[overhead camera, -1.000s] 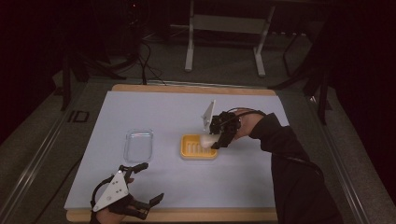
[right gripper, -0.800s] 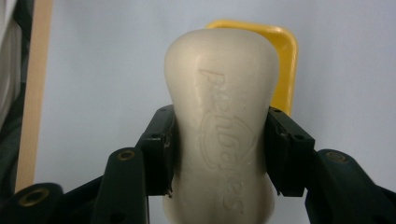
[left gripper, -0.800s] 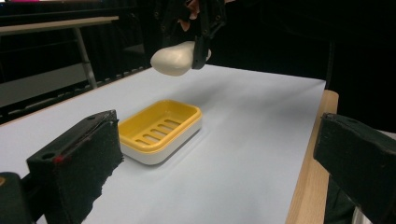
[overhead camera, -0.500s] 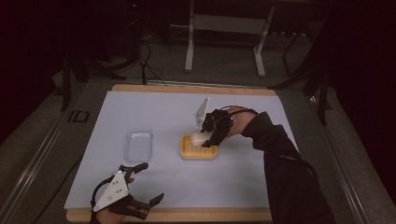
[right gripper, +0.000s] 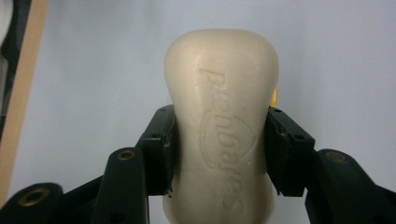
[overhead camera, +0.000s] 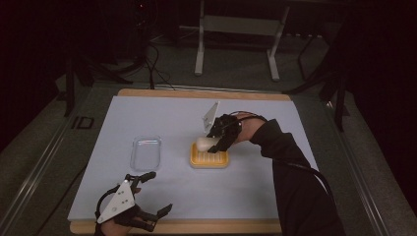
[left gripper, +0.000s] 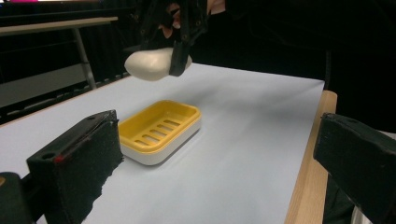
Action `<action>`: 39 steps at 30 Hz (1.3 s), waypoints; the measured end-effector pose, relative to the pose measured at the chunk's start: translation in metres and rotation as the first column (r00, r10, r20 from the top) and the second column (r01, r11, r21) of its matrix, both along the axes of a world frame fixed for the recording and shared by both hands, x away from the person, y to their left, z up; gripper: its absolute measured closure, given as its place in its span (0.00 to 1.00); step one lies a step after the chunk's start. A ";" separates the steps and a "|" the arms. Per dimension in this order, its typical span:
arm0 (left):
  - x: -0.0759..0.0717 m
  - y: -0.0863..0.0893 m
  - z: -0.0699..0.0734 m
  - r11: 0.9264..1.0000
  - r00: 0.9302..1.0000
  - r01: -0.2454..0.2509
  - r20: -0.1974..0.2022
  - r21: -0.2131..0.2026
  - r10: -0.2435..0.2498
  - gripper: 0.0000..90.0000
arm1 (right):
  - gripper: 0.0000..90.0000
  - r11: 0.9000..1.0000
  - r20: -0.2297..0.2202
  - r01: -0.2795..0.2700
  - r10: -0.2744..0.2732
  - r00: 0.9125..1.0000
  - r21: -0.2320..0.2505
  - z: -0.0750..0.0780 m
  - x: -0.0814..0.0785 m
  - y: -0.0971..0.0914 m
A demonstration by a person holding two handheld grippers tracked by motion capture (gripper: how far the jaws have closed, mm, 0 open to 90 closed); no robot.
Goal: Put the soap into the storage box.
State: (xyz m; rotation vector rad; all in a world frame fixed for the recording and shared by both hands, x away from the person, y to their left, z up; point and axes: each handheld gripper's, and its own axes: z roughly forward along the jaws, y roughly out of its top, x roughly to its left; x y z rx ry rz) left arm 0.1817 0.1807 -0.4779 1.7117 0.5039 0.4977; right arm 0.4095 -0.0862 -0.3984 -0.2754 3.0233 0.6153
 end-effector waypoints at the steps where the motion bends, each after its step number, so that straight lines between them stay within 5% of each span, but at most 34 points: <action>1: 0.000 0.000 0.000 1.000 1.000 -0.001 -0.001 0.000 0.001 0.01 | 0.55 1.000 0.000 -0.001 0.001 1.000 0.002 -0.002 0.001 0.000; 17: 0.000 0.000 0.000 1.000 1.000 0.002 -0.001 0.003 -0.002 0.01 | 0.55 0.999 -0.031 0.032 -0.032 0.999 -0.006 -0.042 0.015 -0.003; 24: 0.001 0.000 0.000 1.000 1.000 0.008 -0.005 0.003 -0.008 0.01 | 0.55 0.997 -0.039 0.052 -0.054 0.998 -0.049 -0.056 0.018 -0.002; 31: 0.001 0.000 -0.001 1.000 1.000 0.009 -0.007 0.006 -0.009 0.01 | 0.55 0.998 -0.045 0.062 -0.063 0.997 -0.018 -0.067 0.022 -0.002; 39: 0.001 -0.001 -0.001 1.000 1.000 0.010 -0.007 0.007 -0.010 0.01 | 0.55 0.995 -0.052 0.094 -0.096 0.994 -0.046 -0.079 0.025 -0.001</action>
